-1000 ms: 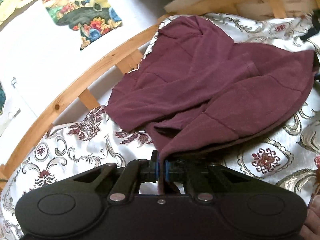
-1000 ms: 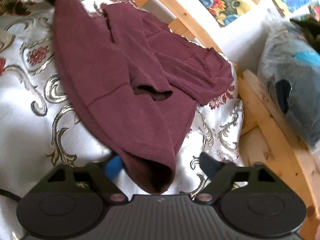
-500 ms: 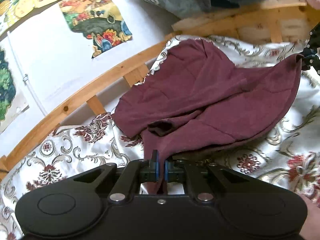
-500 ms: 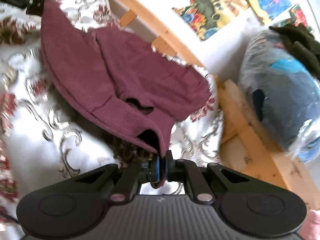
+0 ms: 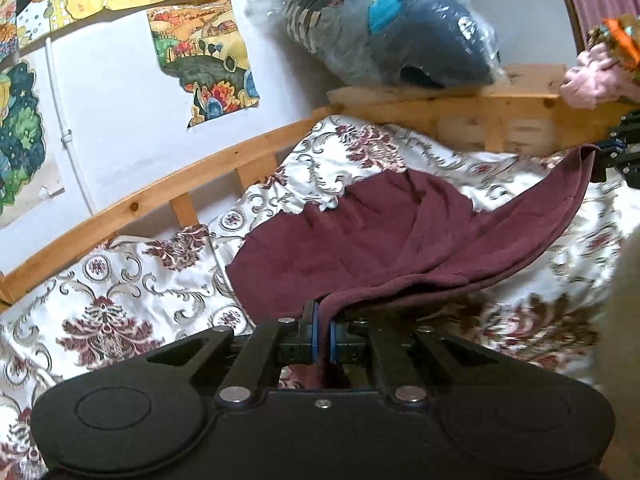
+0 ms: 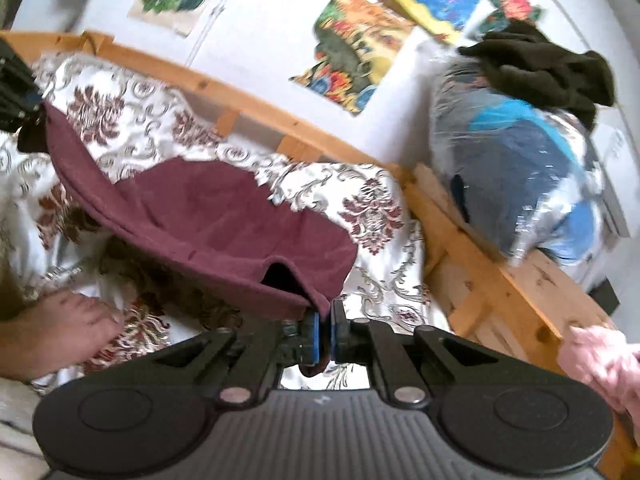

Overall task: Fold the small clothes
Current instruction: 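Hold the top with both grippers and fold it over onto its other half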

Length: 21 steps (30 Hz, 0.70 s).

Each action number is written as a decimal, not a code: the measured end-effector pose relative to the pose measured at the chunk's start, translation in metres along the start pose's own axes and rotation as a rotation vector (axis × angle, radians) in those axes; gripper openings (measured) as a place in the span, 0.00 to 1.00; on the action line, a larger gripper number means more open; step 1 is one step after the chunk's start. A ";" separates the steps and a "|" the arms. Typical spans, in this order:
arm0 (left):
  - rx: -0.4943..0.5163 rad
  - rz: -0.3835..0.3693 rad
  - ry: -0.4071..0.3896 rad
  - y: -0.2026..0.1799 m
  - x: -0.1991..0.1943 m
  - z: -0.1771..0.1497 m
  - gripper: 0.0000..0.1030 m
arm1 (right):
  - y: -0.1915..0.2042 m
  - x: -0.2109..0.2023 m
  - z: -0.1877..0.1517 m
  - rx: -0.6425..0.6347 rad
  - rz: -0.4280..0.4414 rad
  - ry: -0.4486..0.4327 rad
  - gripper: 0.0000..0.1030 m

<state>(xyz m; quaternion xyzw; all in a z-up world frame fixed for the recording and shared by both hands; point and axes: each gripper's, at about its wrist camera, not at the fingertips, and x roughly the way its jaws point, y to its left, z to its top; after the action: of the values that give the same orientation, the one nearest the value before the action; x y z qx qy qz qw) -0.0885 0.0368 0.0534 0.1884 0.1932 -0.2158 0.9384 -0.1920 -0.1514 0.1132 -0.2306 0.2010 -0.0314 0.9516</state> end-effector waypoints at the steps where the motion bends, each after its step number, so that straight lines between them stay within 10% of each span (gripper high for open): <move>1: -0.007 -0.010 0.006 0.001 -0.006 0.001 0.05 | -0.001 -0.006 0.001 0.015 0.000 -0.005 0.06; 9: -0.085 -0.023 0.058 0.022 0.008 0.029 0.05 | -0.010 0.017 0.019 0.029 -0.035 -0.046 0.06; 21: -0.050 0.090 0.215 0.064 0.147 0.096 0.06 | -0.028 0.172 0.061 -0.017 -0.118 -0.109 0.06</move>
<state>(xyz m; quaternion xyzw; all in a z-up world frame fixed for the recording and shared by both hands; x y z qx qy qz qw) 0.0909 -0.0006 0.0877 0.1954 0.2893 -0.1472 0.9254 -0.0087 -0.1766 0.1122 -0.2513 0.1352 -0.0731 0.9556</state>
